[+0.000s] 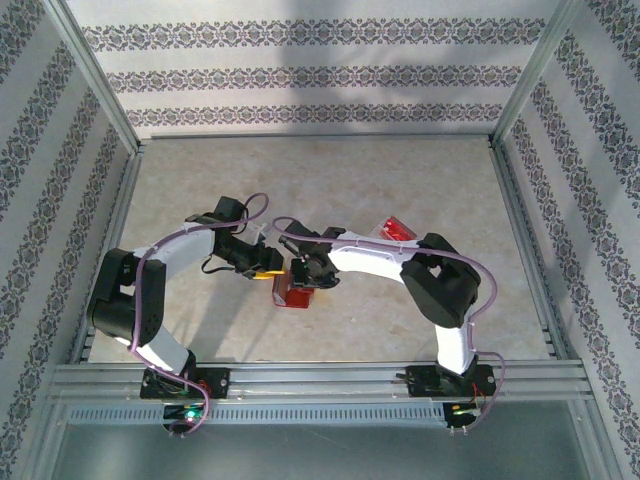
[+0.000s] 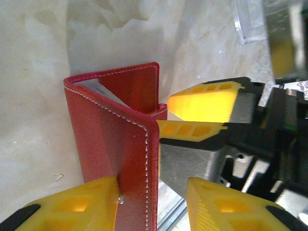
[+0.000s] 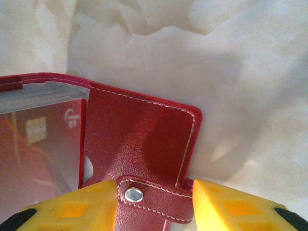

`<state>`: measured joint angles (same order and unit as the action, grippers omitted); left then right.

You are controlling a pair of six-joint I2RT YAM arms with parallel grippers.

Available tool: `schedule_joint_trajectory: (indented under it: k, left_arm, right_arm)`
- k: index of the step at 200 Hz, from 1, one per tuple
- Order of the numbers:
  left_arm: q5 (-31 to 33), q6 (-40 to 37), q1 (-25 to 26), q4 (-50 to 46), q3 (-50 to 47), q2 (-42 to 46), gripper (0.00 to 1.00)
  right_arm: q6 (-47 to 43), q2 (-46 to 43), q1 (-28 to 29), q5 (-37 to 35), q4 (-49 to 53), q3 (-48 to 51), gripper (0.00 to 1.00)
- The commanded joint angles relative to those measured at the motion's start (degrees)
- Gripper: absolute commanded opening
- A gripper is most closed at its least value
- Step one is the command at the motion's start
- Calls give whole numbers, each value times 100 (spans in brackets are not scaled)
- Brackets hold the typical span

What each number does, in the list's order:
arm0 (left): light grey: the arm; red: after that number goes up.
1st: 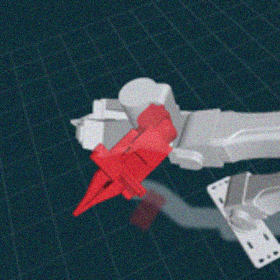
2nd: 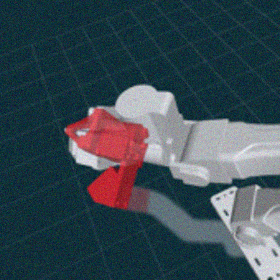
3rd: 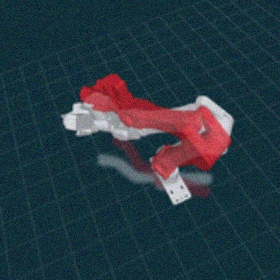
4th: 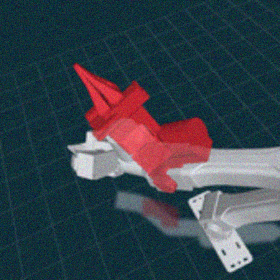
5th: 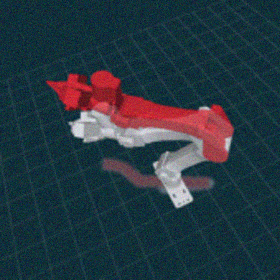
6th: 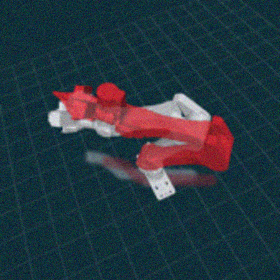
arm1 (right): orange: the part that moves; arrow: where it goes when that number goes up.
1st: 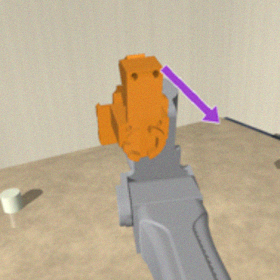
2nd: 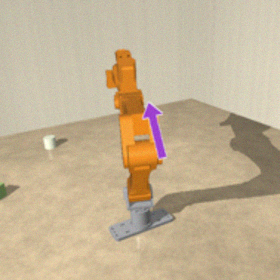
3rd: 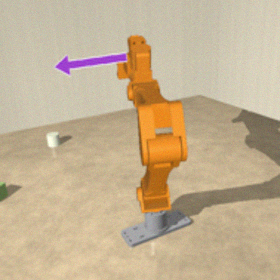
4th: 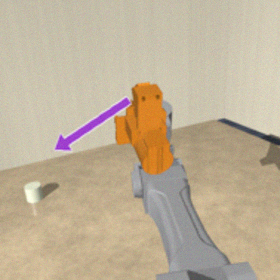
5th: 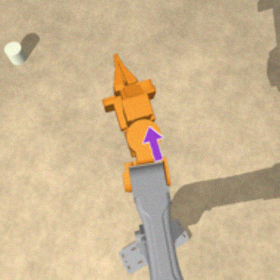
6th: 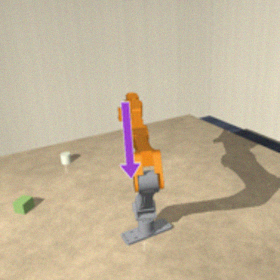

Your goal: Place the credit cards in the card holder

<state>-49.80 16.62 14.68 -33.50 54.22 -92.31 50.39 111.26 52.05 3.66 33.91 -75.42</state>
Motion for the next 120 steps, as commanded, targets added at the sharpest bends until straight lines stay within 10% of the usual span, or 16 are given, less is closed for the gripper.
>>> schedule_joint_trajectory:
  k: [1,120]
  left_arm:
    - [-166,69,72,142,23,29,40]
    - [-131,69,73,141,-1,73,37]
  right_arm:
    - [-38,176,85,-119,168,-199,47]
    - [-152,470,316,-521,753,-443,54]
